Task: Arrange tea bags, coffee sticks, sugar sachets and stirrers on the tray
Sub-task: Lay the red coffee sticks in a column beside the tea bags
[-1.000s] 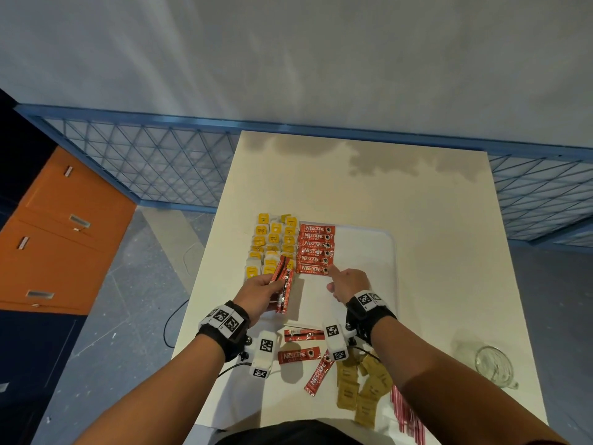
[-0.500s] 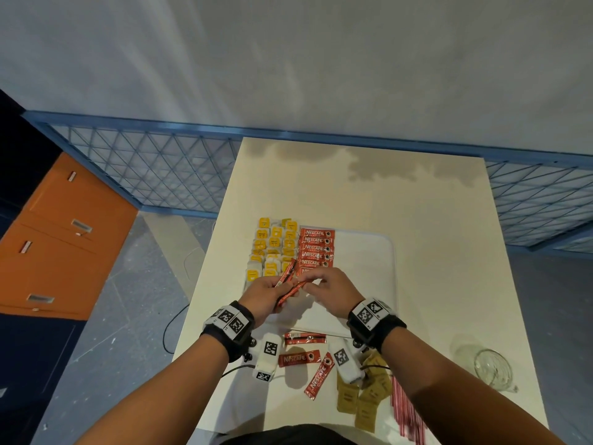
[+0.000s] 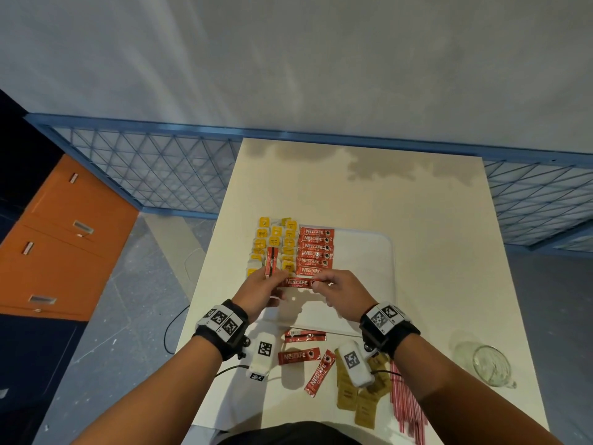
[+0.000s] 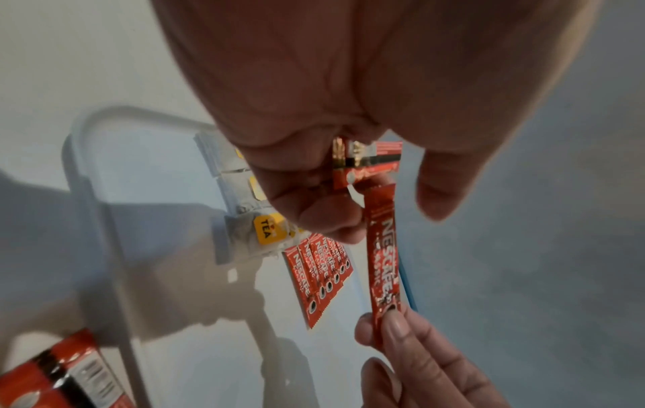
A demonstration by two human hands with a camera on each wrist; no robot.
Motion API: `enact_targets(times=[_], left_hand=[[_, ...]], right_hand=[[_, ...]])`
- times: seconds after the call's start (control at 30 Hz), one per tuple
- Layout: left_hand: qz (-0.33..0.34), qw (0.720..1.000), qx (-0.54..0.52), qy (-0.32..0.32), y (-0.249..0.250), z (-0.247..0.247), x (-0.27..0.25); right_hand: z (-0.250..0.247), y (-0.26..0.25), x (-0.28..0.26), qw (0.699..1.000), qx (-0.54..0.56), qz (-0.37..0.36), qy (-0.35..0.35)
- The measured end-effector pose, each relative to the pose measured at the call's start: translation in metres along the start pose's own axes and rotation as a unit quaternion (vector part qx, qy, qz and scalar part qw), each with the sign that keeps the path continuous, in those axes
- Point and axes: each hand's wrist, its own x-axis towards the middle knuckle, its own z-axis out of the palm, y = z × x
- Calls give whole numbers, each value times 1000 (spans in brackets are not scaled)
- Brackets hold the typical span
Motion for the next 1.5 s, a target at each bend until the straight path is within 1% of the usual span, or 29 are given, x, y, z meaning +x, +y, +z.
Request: enact_targets(times=[0.07, 0.27, 0.37, 0.47, 0.57, 0.67, 0.77, 0.9, 1.0, 1.13, 1.3, 1.5], left_hand=[[24, 999, 26, 4, -3, -1, 1], [50, 999, 18, 12, -7, 2, -1], [36, 999, 27, 15, -7, 4, -3], [-7, 1000, 13, 23, -6, 3, -4], [-49, 998, -19, 29, -5, 0, -4], [-70, 996, -39, 49, -8, 0, -4], [-72, 996, -29, 42, -9, 0, -6], [-60, 998, 2, 27, -11, -2, -7], [-55, 998, 18, 18, -15, -4, -6], [-48, 998, 31, 21, -20, -7, -4], [-46, 999, 27, 12, -22, -4, -4], [-53, 998, 13, -20, -25, -4, -6]], right_hand=[[-2, 1, -2, 1000, 14, 11, 8], [-6, 7, -5, 996, 74, 26, 45], [-7, 14, -2, 994, 84, 34, 63], [-8, 24, 5, 991, 81, 51, 94], [-7, 32, 13, 990, 48, 74, 114], [-2, 43, 19, 986, 12, 116, 117], [2, 51, 24, 982, -50, 150, 102], [4, 40, 25, 976, -93, 169, 101], [5, 37, 29, 971, -107, 183, 107], [8, 38, 33, 965, -116, 199, 126], [10, 41, 36, 960, -132, 206, 134], [9, 41, 35, 960, -104, 201, 166]])
